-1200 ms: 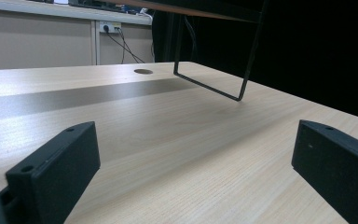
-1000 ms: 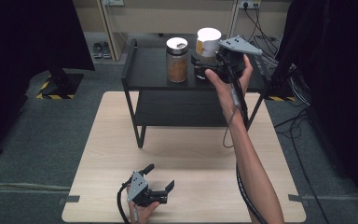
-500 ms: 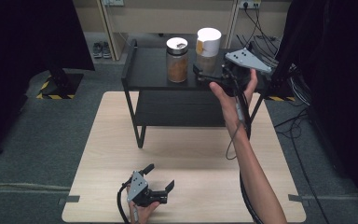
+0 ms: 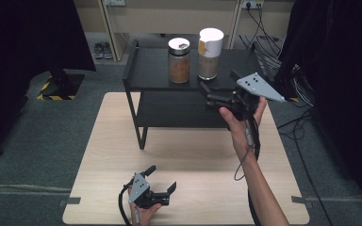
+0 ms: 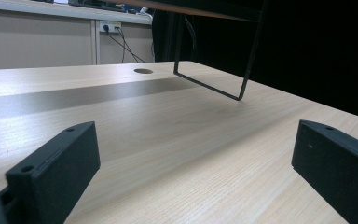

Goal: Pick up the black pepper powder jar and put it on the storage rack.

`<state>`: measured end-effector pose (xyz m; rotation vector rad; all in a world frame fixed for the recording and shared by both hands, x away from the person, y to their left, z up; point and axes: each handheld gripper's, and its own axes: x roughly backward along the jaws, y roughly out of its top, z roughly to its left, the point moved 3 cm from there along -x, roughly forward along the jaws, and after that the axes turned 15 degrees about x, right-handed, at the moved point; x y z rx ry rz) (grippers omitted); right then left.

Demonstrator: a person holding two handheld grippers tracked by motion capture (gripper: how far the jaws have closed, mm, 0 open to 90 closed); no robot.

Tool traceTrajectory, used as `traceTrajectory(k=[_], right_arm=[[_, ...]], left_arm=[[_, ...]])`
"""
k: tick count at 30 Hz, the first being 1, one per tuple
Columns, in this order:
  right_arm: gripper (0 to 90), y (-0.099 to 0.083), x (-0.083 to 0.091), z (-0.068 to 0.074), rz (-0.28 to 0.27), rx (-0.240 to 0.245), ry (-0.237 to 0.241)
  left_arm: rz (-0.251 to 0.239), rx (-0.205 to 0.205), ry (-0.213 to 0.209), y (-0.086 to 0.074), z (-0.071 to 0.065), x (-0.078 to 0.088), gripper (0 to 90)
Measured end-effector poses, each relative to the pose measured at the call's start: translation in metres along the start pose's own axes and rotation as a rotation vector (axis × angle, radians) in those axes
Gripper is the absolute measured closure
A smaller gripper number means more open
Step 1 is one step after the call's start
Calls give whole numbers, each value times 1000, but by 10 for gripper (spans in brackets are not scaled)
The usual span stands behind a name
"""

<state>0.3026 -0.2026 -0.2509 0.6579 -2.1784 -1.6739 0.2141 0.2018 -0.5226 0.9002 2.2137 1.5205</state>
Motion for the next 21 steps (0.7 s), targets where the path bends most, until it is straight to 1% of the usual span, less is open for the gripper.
traceTrajectory(k=[5, 9, 12, 15, 21], right_arm=[[4, -15, 13, 6, -8, -6, 19], [4, -29, 20, 13, -7, 0, 24], [4, -39, 24, 18, 1, 3, 17], [4, -47, 27, 21, 4, 1, 13], [4, -57, 34, 23, 3, -7, 7]], left_arm=[[0, 0, 0, 0, 0, 0, 3], [0, 0, 0, 0, 0, 0, 3], [0, -1, 0, 0, 0, 0, 3], [0, -3, 0, 0, 0, 0, 3], [0, -3, 0, 0, 0, 0, 3]])
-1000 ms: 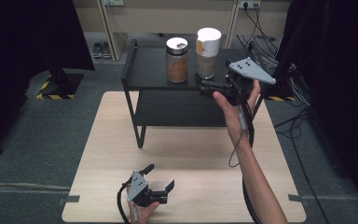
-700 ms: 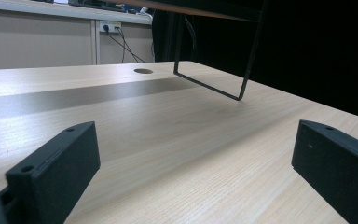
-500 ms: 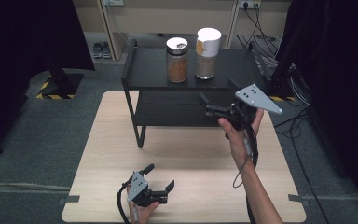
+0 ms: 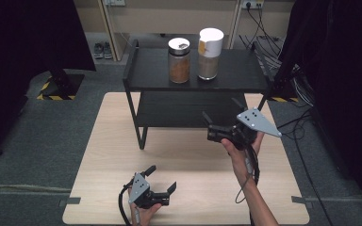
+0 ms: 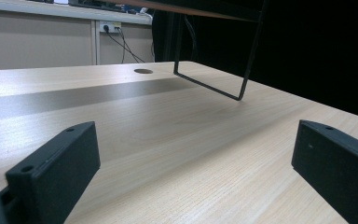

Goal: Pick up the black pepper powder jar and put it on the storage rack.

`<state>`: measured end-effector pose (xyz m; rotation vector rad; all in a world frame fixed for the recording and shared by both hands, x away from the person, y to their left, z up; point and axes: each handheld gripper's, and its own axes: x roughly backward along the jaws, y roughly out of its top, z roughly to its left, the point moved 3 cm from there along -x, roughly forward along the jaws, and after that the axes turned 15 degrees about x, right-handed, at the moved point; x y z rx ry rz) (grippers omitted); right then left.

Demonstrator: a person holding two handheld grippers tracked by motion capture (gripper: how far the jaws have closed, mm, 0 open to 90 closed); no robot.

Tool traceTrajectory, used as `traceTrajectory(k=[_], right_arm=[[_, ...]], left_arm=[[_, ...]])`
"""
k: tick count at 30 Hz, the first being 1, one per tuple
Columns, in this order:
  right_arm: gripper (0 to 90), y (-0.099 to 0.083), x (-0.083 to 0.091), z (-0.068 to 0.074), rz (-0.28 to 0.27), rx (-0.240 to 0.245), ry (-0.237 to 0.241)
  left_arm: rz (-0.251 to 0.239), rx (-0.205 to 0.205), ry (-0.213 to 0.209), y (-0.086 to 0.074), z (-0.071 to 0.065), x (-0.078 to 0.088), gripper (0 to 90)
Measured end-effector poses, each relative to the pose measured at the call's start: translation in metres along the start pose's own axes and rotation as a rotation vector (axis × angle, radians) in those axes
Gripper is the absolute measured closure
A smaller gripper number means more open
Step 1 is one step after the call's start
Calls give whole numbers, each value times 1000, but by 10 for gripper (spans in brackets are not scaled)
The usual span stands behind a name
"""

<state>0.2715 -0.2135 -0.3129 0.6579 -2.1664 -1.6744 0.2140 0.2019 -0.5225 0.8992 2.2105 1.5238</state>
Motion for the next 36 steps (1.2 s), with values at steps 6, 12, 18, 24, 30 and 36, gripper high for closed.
traceTrajectory(k=[6, 12, 18, 24, 30, 36], right_arm=[[4, -13, 9, 6, -5, -11, 0], [4, -31, 14, 13, 6, -9, 2], [4, -47, 19, 20, 14, -25, -2], [4, -66, 24, 27, 40, -31, 5], [4, -86, 30, 35, 65, -29, 4], [4, -99, 36, 38, 69, -19, -2]], left_arm=[[0, 0, 0, 0, 0, 0, 3], [1, 1, 0, 0, 0, 0, 3], [1, 0, 0, 0, 0, 0, 3], [1, 2, 0, 0, 0, 0, 3], [2, 3, 0, 0, 0, 0, 3], [2, 4, 0, 0, 0, 0, 3]])
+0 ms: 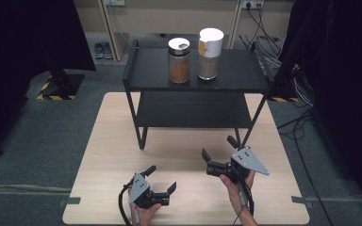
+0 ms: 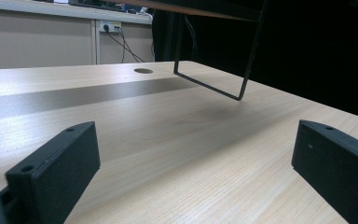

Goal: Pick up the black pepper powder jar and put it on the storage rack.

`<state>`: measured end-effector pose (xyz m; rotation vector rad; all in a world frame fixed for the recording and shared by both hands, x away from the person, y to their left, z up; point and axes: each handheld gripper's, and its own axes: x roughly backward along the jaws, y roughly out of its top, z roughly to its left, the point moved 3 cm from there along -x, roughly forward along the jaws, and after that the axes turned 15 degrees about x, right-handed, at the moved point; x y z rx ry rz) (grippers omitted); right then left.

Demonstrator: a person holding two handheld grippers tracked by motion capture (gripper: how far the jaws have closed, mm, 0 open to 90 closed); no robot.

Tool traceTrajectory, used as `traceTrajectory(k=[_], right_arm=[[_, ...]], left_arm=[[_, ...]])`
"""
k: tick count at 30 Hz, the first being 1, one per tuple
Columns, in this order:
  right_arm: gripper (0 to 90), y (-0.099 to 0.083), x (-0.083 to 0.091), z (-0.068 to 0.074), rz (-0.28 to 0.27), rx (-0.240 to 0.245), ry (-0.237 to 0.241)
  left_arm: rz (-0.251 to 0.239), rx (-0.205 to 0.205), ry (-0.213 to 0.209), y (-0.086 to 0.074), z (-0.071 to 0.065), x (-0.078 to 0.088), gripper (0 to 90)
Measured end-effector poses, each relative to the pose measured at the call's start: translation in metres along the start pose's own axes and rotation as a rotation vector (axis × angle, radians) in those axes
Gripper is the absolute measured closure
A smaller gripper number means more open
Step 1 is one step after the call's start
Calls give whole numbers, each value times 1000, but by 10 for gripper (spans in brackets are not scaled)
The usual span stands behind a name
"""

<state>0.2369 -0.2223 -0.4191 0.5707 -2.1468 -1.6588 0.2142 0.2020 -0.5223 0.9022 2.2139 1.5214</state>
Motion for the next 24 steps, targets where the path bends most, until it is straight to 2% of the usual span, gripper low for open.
traceTrajectory(k=[6, 9, 16, 24], right_arm=[[4, -3, 4, 6, 2, 37, -1], [4, -6, 5, 7, 1, 19, -1], [4, -15, 10, 10, 13, 10, 5], [4, -32, 15, 16, 51, 8, 14]], left_arm=[[0, 0, 0, 0, 0, 0, 3], [0, -1, 0, 0, 0, 0, 3], [-2, 0, -1, 0, 0, 0, 3], [-1, 1, -1, 0, 0, 0, 3]])
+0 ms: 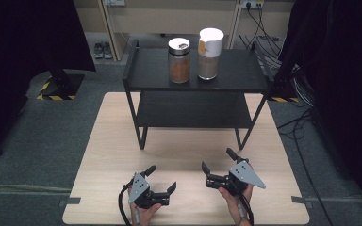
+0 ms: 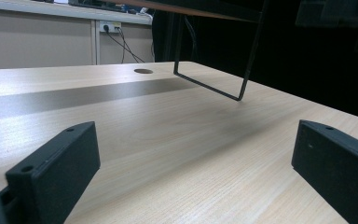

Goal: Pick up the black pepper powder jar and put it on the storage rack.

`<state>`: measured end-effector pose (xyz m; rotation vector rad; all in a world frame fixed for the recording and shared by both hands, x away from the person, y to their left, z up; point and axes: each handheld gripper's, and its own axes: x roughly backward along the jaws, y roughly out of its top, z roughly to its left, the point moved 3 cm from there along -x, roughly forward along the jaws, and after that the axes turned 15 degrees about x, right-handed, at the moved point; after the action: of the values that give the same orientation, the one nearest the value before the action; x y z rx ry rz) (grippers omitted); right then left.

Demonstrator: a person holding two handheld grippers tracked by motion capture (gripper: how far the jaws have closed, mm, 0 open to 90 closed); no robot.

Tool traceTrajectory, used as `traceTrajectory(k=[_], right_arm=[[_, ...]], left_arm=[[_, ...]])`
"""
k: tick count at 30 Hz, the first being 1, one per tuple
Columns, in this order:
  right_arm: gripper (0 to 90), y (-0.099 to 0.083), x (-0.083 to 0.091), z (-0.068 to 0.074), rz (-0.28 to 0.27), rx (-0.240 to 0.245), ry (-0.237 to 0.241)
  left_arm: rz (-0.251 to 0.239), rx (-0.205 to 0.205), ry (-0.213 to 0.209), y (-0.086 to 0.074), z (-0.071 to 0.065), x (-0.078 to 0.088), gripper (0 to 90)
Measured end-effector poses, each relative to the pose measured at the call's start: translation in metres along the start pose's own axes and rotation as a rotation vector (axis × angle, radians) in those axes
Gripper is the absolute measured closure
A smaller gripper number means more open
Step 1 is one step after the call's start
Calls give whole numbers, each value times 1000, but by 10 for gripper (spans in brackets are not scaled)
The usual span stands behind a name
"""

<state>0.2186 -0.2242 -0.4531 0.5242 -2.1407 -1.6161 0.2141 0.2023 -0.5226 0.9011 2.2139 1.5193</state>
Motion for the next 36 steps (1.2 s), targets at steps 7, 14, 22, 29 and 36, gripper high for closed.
traceTrajectory(k=[7, 14, 22, 29, 36], right_arm=[[4, -10, 3, 3, 20, -8, 5], [4, -17, 6, 7, 39, -17, 14], [4, -21, 6, 9, 48, -22, 21], [4, -23, 5, 11, 49, -21, 32], [4, -25, 4, 11, 56, -27, 34]], left_arm=[[0, 0, 0, 0, 0, 0, 3], [0, 2, -1, 0, 0, 0, 3], [0, 2, -2, 0, 0, 0, 3], [-2, 3, -3, 0, 1, 0, 3], [-4, 5, -3, 0, 1, 1, 3]])
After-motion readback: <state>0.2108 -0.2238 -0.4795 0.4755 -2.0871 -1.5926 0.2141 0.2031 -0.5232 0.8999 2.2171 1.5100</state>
